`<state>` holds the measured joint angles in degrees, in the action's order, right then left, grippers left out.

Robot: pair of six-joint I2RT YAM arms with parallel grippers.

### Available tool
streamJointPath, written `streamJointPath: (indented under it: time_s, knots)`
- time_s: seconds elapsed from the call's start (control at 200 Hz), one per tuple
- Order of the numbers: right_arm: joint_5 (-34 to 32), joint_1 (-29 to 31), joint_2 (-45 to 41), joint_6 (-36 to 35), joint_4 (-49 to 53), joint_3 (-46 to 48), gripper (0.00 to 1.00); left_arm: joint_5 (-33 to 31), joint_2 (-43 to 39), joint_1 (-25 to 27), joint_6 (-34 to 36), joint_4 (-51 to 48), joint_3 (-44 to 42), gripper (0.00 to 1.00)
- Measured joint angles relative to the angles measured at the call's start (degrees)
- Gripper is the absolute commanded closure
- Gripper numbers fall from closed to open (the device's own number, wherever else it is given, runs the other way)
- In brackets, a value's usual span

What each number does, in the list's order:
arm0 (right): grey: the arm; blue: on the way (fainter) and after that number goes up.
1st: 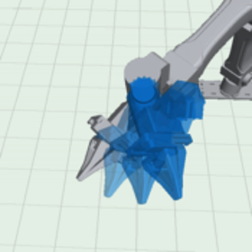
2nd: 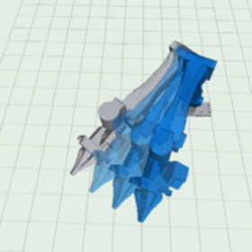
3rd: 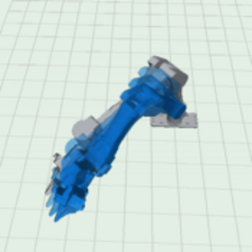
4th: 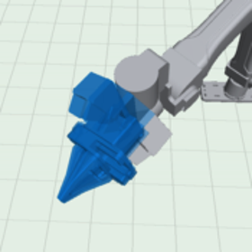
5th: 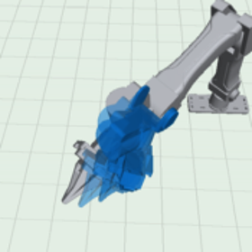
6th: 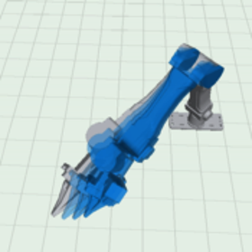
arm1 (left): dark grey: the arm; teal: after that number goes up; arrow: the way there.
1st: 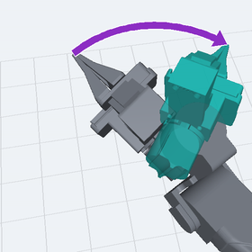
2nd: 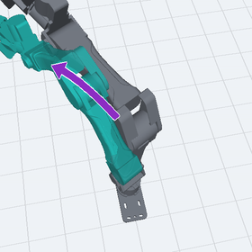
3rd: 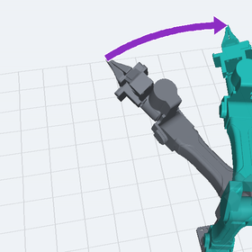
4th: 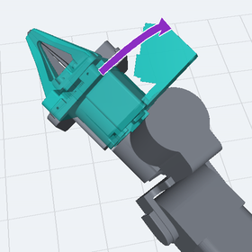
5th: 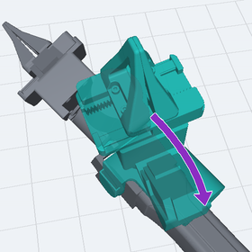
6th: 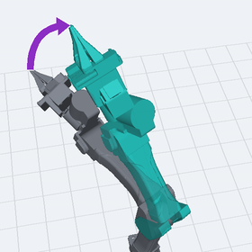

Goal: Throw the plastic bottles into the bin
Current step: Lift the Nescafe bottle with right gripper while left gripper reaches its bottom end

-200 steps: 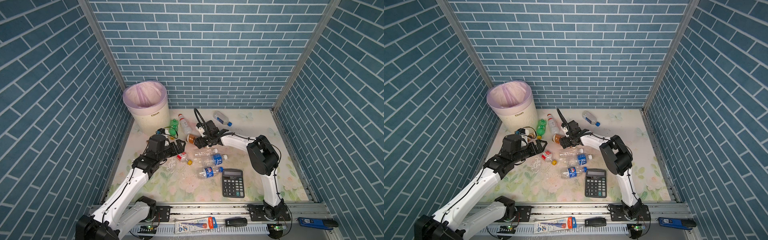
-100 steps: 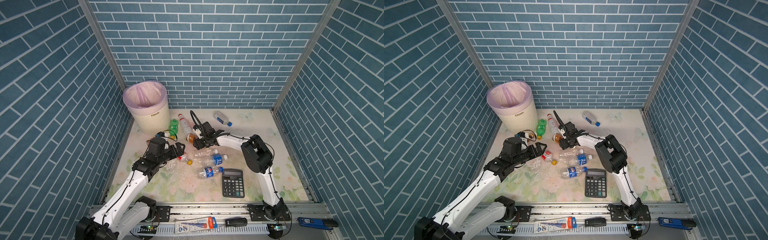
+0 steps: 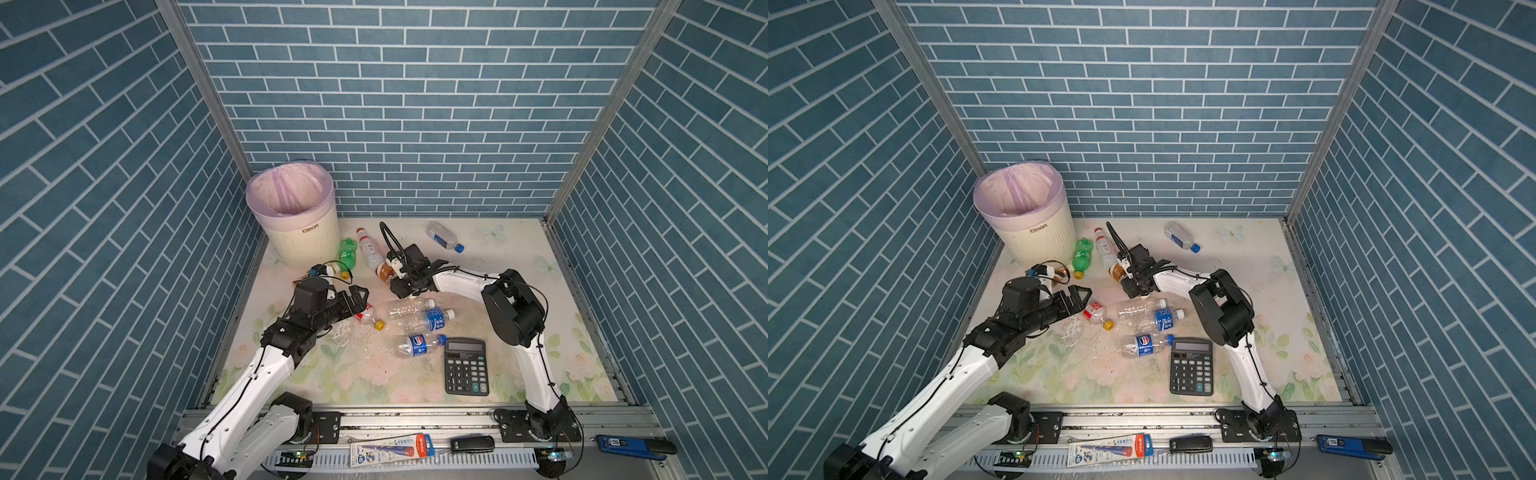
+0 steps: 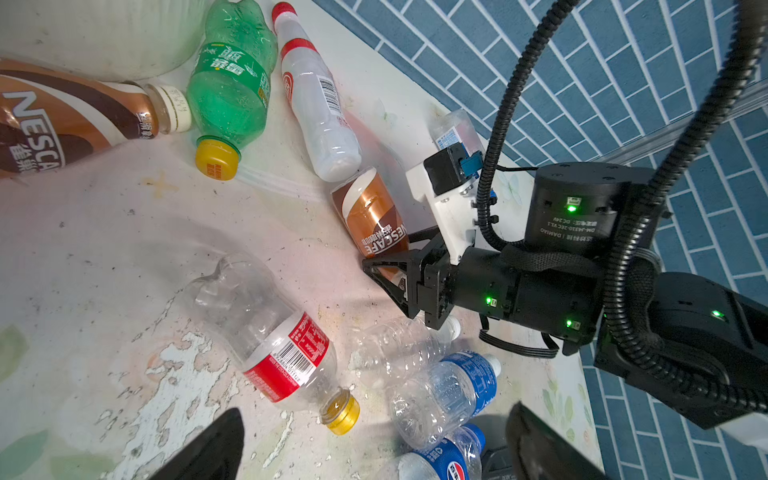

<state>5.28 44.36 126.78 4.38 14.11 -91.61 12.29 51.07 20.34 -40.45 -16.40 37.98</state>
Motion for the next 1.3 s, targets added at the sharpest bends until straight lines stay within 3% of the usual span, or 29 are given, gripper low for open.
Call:
streamJointPath:
  time_s: [0.375, 0.725, 0.97, 1.3]
  knots:
    - [-2.25, 0.00, -3.32, -1.49, 0.24, 0.09, 0.51, -0.31, 1.31, 0.00, -0.70, 0.22, 0.17, 0.01]
    - [-2.36, 0.00, -13.70, -1.46, 0.00, 3.10, 0.52, 2.19, 12.13, 0.00, -2.69, 5.75, 7.80, 0.01]
    - [0.81, 0.02, -21.90, -0.26, -2.69, 10.21, 0.52, 3.06, 19.32, -0.07, -5.51, 13.46, 12.00, 0.01]
    - [3.74, 0.09, -25.22, 1.81, -4.35, 12.96, 0.53, 5.25, 27.39, -0.07, -10.21, 22.25, 14.47, 0.03]
